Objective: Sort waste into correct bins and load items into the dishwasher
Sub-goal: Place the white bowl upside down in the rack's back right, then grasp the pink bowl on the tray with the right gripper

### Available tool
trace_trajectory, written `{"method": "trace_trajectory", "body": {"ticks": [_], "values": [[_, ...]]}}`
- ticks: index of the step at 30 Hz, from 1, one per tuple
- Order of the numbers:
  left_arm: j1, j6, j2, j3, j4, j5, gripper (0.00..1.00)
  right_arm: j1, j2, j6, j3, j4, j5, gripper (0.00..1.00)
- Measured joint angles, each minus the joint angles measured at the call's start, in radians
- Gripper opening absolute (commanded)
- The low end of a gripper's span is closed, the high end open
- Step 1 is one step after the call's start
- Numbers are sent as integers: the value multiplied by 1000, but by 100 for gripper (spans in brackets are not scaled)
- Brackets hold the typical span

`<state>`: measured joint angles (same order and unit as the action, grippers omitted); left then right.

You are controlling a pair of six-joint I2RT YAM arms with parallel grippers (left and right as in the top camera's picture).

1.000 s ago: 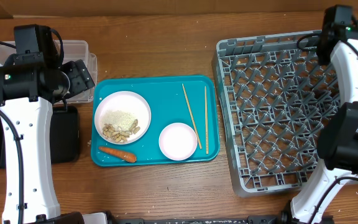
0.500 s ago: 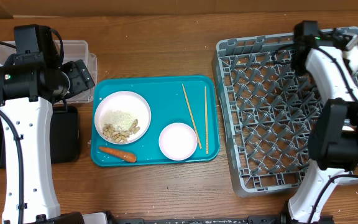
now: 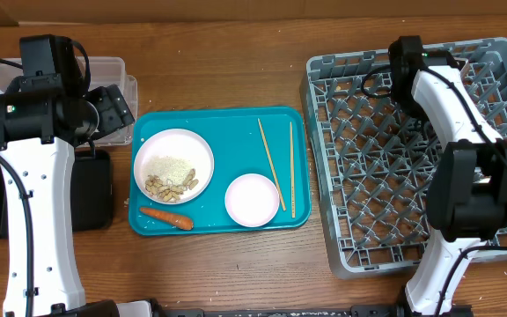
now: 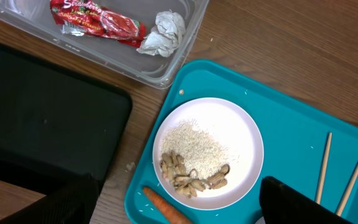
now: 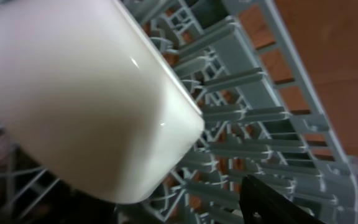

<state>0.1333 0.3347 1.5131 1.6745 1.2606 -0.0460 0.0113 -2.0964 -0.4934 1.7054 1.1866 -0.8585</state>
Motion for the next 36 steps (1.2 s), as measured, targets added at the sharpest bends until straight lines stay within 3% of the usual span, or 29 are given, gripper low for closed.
{"method": "trace_trajectory", "body": {"ticks": [3, 12, 16, 21, 26, 30, 36], "values": [[0, 0, 0, 0, 0, 0, 85, 6, 59, 39, 48, -2, 136, 83], [0, 0, 0, 0, -1, 0, 86, 60, 325, 296, 207, 45, 949, 84], [0, 0, 0, 0, -4, 0, 87, 192, 319, 394, 161, 100, 1149, 84], [0, 0, 0, 0, -9, 0, 87, 367, 297, 441, -7, 80, 1192, 84], [0, 0, 0, 0, -11, 0, 87, 479, 292, 453, -198, -46, 1200, 81], [0, 0, 0, 0, -10, 0, 87, 542, 292, 458, -347, -183, 1200, 74], [0, 0, 0, 0, -4, 0, 87, 600, 292, 455, -493, -349, 1197, 54]]}}
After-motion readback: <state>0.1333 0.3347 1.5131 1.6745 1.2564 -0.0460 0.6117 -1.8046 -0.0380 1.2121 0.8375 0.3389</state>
